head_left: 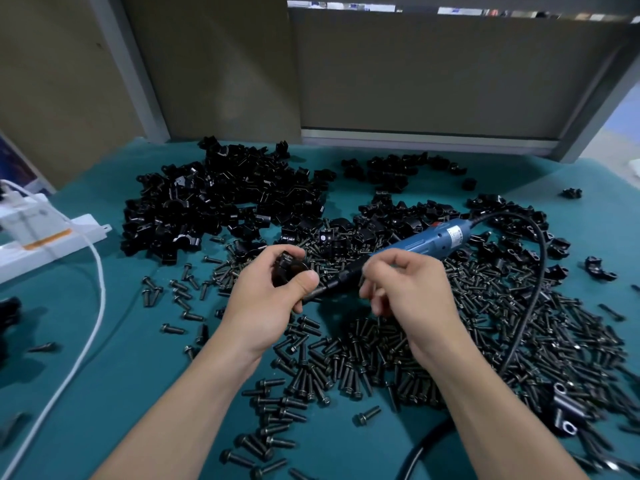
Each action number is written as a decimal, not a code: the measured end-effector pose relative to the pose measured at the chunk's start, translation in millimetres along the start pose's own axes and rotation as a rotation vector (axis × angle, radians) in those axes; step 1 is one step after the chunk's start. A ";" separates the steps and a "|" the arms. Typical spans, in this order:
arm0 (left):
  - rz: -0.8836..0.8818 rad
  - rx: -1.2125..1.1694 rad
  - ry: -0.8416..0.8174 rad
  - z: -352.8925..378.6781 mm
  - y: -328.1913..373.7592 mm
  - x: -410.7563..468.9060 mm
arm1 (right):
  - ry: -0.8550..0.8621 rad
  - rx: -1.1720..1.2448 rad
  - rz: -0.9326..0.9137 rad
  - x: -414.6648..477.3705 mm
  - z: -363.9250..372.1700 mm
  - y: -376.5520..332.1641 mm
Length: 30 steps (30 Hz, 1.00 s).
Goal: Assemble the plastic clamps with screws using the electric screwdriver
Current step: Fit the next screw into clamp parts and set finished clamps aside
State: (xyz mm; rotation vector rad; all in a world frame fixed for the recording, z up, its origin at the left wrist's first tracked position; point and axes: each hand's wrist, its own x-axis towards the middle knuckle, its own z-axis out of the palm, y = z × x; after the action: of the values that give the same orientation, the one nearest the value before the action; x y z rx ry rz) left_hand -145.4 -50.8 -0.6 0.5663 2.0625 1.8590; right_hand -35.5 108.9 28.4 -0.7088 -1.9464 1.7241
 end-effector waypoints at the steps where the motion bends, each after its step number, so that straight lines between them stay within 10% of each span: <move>1: 0.020 0.037 -0.007 1.1 0.1 -1.4 | -0.023 0.141 0.052 -0.3 -0.4 -1.9; 5: 0.106 0.154 -0.038 4.5 1.1 -5.9 | -0.133 0.425 0.176 1.1 -4.0 -2.6; 30: 0.170 0.096 -0.152 2.5 8.4 -9.1 | -0.243 -0.023 -0.121 2.3 -0.7 5.8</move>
State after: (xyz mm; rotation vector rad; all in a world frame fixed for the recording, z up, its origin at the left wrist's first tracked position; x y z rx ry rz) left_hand -135.5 -52.4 7.2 0.9047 2.0667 1.7514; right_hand -36.4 111.5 22.8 -0.3945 -2.1242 1.7851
